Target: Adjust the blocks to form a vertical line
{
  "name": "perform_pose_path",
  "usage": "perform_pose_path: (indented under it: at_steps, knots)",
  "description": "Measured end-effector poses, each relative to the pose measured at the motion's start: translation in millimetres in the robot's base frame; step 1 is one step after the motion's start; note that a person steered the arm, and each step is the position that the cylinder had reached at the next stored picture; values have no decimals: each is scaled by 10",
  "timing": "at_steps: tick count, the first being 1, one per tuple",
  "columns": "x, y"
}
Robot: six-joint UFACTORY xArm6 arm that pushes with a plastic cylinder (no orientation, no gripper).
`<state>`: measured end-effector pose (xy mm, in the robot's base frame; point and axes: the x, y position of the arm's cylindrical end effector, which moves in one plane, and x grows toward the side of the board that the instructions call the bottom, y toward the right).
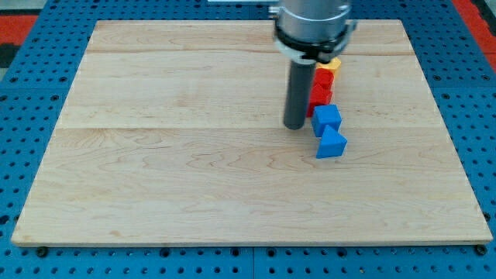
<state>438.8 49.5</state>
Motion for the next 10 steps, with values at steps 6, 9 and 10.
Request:
perform_pose_path:
  at_steps: [6, 9, 10]
  knots:
    - [-398, 391]
    - [-610, -152]
    - [-637, 109]
